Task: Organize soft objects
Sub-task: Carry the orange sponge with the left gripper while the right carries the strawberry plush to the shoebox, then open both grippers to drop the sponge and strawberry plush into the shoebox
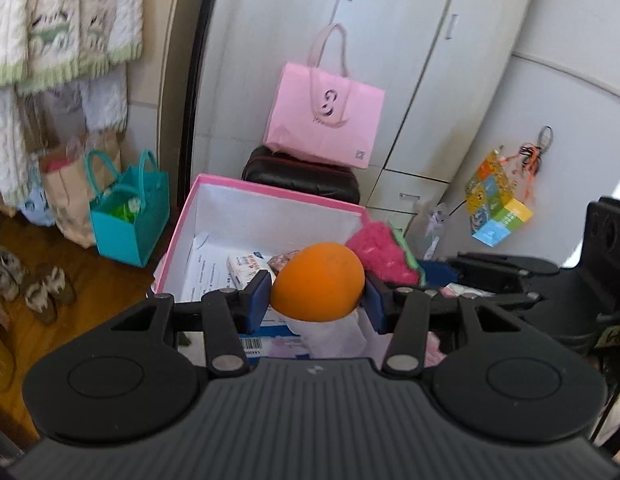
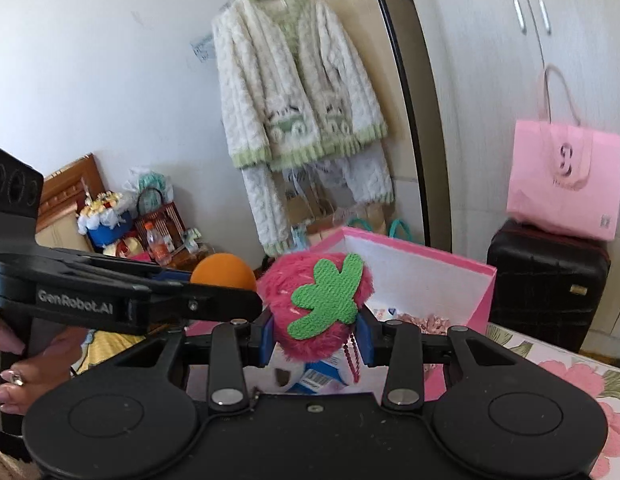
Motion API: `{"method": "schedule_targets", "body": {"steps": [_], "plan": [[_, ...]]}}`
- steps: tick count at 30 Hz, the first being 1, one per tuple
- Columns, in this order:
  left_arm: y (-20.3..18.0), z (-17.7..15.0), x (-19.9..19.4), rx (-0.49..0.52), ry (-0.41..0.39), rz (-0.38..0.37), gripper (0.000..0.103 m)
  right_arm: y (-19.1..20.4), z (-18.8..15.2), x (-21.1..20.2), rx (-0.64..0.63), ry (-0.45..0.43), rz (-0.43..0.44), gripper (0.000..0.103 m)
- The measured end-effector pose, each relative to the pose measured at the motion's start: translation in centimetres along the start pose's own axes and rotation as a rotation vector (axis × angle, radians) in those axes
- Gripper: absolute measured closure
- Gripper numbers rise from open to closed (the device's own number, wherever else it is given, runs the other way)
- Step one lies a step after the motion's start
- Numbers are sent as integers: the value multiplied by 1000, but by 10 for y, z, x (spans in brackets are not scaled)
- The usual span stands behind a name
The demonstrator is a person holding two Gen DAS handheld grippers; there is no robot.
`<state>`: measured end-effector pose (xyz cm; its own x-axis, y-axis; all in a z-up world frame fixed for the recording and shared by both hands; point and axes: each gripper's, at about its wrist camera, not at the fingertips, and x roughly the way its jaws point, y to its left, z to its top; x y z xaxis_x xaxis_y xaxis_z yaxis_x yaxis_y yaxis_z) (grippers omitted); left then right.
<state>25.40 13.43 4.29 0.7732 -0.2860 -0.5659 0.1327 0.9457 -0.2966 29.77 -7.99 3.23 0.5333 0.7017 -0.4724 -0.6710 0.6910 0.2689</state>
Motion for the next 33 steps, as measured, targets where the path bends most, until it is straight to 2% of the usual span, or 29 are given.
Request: {"method": "schedule_targets", "body": {"steps": [2, 6, 13, 18, 21, 23, 25, 29, 32, 33], "plan": [[8, 3, 12, -21, 14, 31, 55, -6, 2, 17, 6, 46, 9, 58], [15, 6, 38, 7, 25, 161, 55, -14, 3, 47, -11, 101, -42, 58], [21, 10, 78, 16, 94, 206, 55, -19, 8, 79, -78, 160, -95, 57], [25, 10, 91, 0, 100, 221, 55, -16, 6, 85, -176, 183, -162, 55], [25, 11, 95, -2, 105, 218, 53, -18, 6, 88, -184, 188, -163, 55], [25, 12, 91, -25, 92, 220, 52, -23, 7, 89, -156, 169, -170, 51], [23, 12, 82, -34, 61, 214, 50, -26, 8, 85, -112, 130, -179, 41], [18, 10, 57, -27, 23, 179, 45, -24, 8, 62, -64, 66, -155, 40], [15, 4, 37, -12, -13, 189, 44, -11, 4, 40, -118, 4, -230, 40], [15, 1, 29, -7, -27, 191, 44, -8, 2, 32, -119, -8, -226, 40]]}}
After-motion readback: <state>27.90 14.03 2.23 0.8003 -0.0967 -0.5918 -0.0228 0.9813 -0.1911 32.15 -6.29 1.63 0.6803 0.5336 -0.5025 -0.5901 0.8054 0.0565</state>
